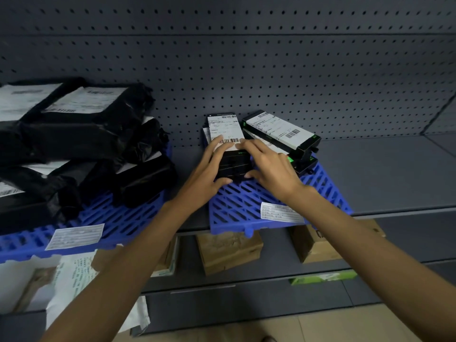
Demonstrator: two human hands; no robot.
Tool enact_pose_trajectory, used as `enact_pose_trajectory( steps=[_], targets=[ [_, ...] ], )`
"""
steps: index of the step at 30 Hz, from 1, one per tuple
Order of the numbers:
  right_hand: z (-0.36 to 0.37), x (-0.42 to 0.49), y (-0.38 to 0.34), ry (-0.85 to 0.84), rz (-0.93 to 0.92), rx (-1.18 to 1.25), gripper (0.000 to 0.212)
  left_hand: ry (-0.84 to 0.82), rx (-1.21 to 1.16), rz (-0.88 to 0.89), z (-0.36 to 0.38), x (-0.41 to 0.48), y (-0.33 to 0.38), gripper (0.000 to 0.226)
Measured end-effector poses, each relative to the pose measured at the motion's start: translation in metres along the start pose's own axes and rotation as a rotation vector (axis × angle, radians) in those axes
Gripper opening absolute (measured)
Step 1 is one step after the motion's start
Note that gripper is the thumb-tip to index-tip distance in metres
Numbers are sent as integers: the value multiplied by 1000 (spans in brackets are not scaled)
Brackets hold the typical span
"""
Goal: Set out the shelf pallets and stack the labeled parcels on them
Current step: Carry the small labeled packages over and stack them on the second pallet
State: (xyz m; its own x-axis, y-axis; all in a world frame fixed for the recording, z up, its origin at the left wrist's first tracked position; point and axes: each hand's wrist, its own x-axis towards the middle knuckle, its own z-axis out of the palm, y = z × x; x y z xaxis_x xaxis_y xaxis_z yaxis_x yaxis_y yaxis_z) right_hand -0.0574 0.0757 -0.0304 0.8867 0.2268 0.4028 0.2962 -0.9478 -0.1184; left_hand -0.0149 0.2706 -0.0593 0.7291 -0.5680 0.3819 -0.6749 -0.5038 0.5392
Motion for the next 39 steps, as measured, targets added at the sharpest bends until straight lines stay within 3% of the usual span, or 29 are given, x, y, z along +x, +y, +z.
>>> enact_pose_trajectory(
  steps=[18, 23, 32, 39],
  targets=[
    [1, 0, -2, 25, 64, 4, 61, -129, -96, 36, -3, 17, -5, 88],
    [-4, -6, 2, 52, 54, 40, 53, 24, -215, -66, -3, 13, -15, 82],
    [-10, 2, 2, 27, 75, 148, 48, 40, -229, -169, 2, 15, -11, 79],
    [-21, 8, 4, -27, 48, 146, 40, 209, -51, -164, 5, 7, -3, 74]
  ],
)
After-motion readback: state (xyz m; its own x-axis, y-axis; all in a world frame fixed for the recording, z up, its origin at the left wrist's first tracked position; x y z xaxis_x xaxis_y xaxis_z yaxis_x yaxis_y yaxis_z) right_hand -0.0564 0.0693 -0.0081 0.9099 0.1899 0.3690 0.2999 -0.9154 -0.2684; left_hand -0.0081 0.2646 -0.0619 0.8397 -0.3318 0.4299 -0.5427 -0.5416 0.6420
